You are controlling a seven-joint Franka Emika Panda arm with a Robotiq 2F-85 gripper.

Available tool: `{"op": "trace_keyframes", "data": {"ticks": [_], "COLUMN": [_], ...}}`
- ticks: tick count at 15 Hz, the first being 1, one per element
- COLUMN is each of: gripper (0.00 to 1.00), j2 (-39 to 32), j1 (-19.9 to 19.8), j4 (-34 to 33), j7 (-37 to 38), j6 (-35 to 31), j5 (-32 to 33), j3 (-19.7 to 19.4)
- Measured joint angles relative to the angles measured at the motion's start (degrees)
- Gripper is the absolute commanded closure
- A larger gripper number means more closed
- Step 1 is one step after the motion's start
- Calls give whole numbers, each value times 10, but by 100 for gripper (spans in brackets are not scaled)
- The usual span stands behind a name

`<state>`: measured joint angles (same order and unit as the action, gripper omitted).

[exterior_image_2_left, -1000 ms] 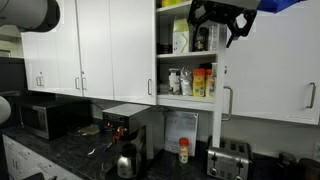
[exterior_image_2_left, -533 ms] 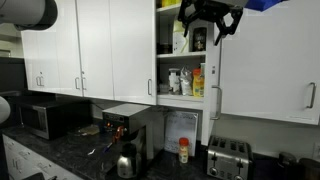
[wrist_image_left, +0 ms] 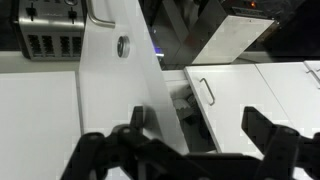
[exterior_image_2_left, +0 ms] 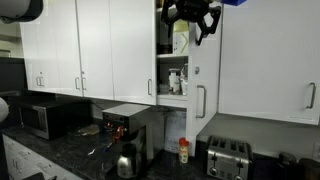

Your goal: Close the right cabinet door

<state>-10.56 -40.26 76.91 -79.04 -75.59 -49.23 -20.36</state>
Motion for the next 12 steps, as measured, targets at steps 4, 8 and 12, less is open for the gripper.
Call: {"op": "trace_keyframes", "data": {"ticks": [4, 8, 12], "gripper": [0, 0, 0], "j2": [48, 101, 156], "j1": [25, 58, 94], "j4": [63, 145, 230], "j7": [-12, -12, -12], "j6": [-11, -66, -129], "j5": [34, 43, 44], "j3": [1, 0, -3]}}
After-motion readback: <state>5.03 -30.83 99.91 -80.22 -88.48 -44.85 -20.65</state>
